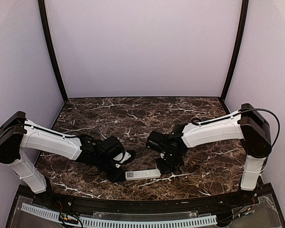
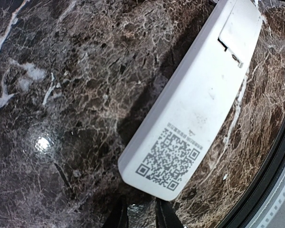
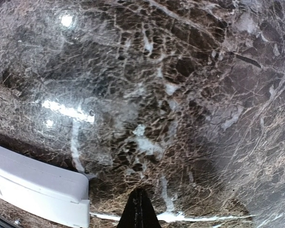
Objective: Load the batteries into the remote control
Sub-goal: Load the battery cover onto the remote control without the battery cover.
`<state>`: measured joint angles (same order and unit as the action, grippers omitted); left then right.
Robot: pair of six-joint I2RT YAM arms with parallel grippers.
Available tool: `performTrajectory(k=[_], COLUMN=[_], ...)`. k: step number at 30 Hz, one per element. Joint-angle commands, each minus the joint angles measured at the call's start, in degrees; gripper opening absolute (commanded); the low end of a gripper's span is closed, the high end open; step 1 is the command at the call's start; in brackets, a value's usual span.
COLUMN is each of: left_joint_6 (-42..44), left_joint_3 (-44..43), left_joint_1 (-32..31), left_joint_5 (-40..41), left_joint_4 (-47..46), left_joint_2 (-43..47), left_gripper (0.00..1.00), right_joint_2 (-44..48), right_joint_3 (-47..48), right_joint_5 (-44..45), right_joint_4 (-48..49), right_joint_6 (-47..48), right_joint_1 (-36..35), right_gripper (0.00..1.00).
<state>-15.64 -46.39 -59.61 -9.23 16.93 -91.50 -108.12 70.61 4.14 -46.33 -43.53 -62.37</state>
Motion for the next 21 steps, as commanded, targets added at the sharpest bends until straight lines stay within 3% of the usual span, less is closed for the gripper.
performTrajectory(k=[1, 21], left_joint_6=[0.61, 1.75], left_joint_3=[0.51, -0.11], left_joint_1=[0.32, 0.38], left_joint_5=[-0.52, -1.56], left_joint_4=[-0.67, -0.55], left_joint_2=[-0.12, -0.42], left_gripper=[0.20, 0.18], right_joint_2=[-1.75, -8.12], right_joint_3=[0.23, 10.40], right_joint_5=[0.04, -0.67], right_joint_4=[-0.86, -1.97], right_joint_6=[-1.11, -1.34], right_joint_1=[-0.82, -4.38], right_gripper=[0.00, 0.00])
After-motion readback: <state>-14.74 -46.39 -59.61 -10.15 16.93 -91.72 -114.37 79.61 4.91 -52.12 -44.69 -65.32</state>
